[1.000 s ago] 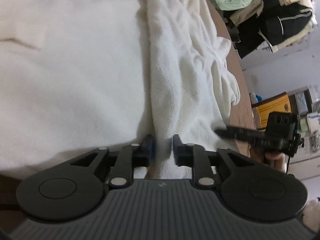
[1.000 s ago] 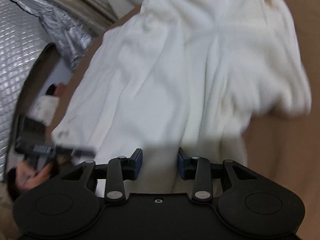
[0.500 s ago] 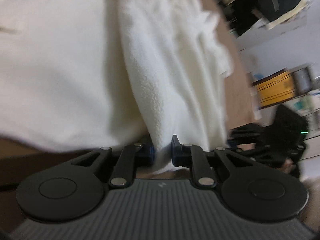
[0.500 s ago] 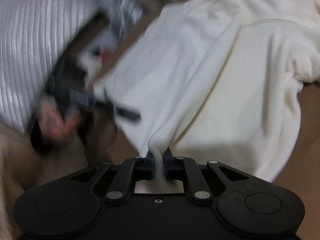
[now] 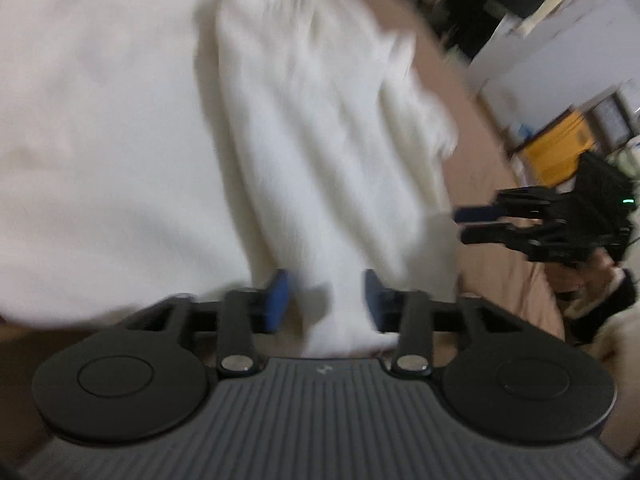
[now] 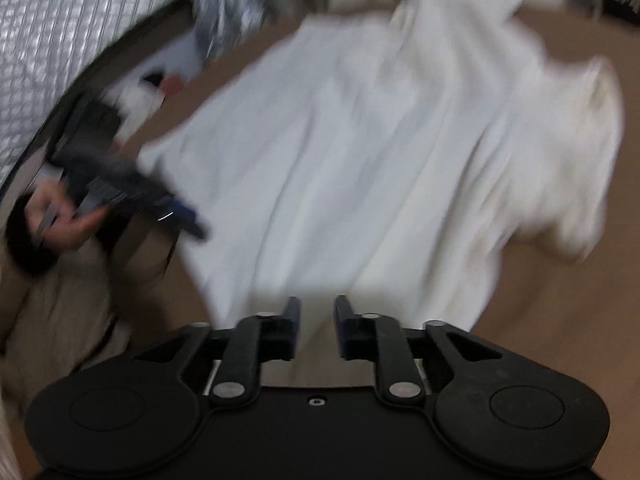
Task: Fold clothes
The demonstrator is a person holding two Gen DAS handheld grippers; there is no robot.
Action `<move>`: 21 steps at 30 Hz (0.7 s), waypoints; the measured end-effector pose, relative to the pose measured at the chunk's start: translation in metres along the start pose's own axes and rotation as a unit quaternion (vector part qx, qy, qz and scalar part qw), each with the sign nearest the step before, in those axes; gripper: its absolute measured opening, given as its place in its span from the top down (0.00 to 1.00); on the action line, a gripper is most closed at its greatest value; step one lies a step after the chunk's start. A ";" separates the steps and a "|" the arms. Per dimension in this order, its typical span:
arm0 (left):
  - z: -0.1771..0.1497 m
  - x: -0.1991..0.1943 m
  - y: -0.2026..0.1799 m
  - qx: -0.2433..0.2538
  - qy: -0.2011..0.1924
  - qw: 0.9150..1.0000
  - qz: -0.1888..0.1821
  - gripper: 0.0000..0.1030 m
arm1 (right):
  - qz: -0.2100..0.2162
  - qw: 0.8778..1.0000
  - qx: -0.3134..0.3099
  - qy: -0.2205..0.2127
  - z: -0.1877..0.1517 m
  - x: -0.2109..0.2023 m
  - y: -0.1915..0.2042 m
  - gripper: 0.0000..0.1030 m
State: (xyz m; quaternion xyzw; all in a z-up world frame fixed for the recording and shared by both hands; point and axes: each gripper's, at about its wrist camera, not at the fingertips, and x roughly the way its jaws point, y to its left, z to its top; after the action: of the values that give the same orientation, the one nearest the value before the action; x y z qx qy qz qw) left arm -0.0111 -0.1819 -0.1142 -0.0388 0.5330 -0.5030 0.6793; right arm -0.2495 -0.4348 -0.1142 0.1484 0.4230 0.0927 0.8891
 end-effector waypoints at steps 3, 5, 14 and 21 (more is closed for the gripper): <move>0.038 -0.007 0.005 -0.009 -0.039 0.999 0.017 0.44 | -0.061 0.997 -0.035 -0.039 0.037 0.007 -0.007 0.52; 0.066 0.006 0.006 0.007 -0.043 0.998 0.050 0.43 | -0.097 0.992 -0.060 -0.055 0.064 0.026 -0.010 0.47; 0.118 0.071 0.047 0.002 -0.078 0.990 0.119 0.80 | -0.131 0.989 -0.058 -0.038 0.149 0.155 -0.034 0.79; 0.119 0.047 0.013 0.073 -0.194 0.967 0.147 0.88 | -0.166 0.975 -0.047 -0.143 0.154 0.114 -0.015 0.95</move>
State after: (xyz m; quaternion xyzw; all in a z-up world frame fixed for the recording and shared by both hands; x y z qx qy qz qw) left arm 0.0846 -0.2679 -0.1029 -0.0071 0.3524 -0.4186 0.8370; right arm -0.0577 -0.4441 -0.1097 0.0463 0.3054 -0.0584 0.9493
